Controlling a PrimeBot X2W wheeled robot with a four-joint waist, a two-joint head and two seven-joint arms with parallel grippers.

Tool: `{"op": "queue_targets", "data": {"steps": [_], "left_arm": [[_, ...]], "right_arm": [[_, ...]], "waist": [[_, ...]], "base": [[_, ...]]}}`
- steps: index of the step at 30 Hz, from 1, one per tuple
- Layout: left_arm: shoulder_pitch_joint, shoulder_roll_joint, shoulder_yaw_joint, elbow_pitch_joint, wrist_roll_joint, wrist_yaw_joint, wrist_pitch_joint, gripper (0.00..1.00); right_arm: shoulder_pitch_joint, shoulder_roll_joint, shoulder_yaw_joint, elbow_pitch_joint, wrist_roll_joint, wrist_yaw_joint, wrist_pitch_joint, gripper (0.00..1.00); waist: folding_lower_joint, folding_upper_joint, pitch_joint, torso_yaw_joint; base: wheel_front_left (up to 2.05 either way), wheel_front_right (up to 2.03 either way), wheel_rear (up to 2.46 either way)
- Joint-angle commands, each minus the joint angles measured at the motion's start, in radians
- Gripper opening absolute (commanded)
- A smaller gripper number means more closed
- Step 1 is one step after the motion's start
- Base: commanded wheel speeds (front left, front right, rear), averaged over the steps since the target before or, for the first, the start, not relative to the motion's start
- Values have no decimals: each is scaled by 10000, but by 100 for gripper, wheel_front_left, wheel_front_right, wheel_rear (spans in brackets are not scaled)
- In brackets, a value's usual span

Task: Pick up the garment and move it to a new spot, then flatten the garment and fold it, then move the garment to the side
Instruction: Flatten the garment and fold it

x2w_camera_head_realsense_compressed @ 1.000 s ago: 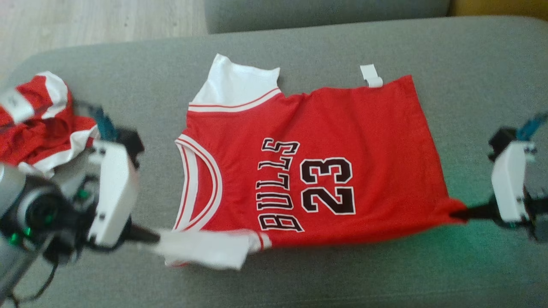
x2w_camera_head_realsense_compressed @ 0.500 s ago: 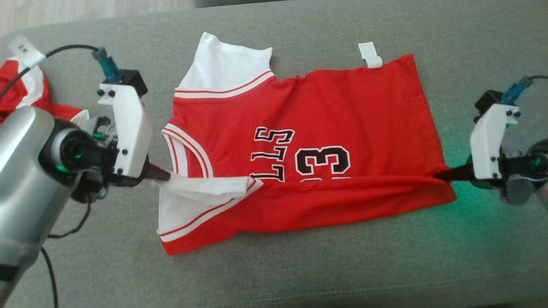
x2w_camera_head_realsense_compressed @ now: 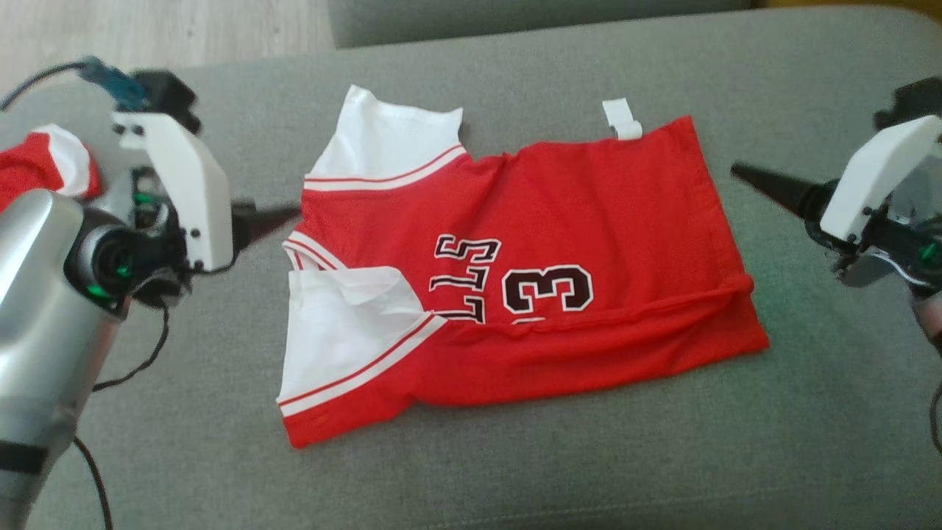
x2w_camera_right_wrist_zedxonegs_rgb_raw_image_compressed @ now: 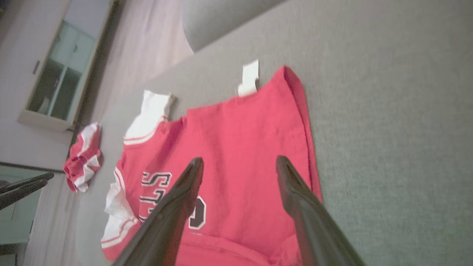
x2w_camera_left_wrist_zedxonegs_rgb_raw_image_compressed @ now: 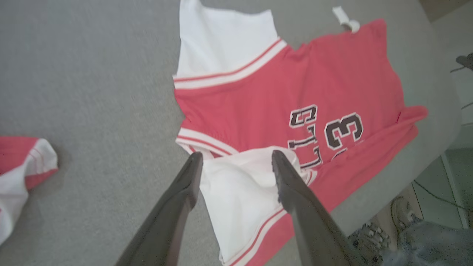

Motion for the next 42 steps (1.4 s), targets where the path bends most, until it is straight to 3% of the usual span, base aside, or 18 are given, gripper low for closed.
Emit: {"op": "queue_targets", "data": {"steps": [1, 2, 6, 10, 15, 18, 21, 23, 28, 35, 42], "left_arm": [[-268, 287, 735, -328, 179, 0, -653, 100], [-268, 287, 735, -328, 179, 0, -653, 100], [332, 287, 1148, -942, 1005, 352, -2979, 100], [1351, 413, 1395, -1973, 2206, 1034, -5436, 100], [2835, 475, 1593, -3295, 3463, 2254, -7767, 100], [3851, 377, 1730, -3986, 3837, 2988, -8737, 100], [4990, 294, 1675, -4323, 3985, 3595, -9148, 100], [5842, 127, 1455, -4366, 4017, 4012, -9190, 100], [6525, -241, 936, -4171, 3991, 4442, -8747, 100], [6557, -546, 171, -3555, 3630, 4373, -7265, 100], [6045, -806, -73, -2779, 3386, 4138, -6566, 100]], "right_arm": [[291, -135, -193, -560, -106, -7, -754, 100], [291, -135, -193, -560, -106, -7, -754, 100], [993, -220, -813, -1291, -1160, -7, -4091, 100], [1939, 51, -1272, -1828, -2102, -7, -6454, 100], [3300, 399, -2063, -2357, -3527, -7, -8342, 100], [4120, 581, -2731, -2655, -4945, -7, -8803, 100], [4925, 1111, -3670, -2763, -6083, -7, -8842, 100], [5653, 1675, -4322, -2767, -7169, -7, -8170, 100], [6222, 2491, -4937, -2897, -8450, -7, -6735, 100], [6109, 3257, -5597, -2394, -9706, -7, -5182, 100], [5793, 3670, -5752, -1895, -10353, -7, -3974, 100]], "waist": [[0, 0, -214, 39], [0, 0, -214, 39], [0, 0, -582, 40], [0, 0, -923, 51], [0, 0, -1183, 135], [0, 0, -1221, 176], [0, 0, -1188, 184], [0, 0, -1068, 241], [0, 0, -797, 288], [0, 0, -524, 455], [0, 0, -337, 582]], "base": [[0, 0, 0], [0, 0, 0], [0, 0, 0], [0, 0, 0], [0, 0, 0], [0, 0, 0], [0, 0, 0], [0, 0, 0], [0, 0, 0], [0, 0, 0], [0, 0, 0]]}}
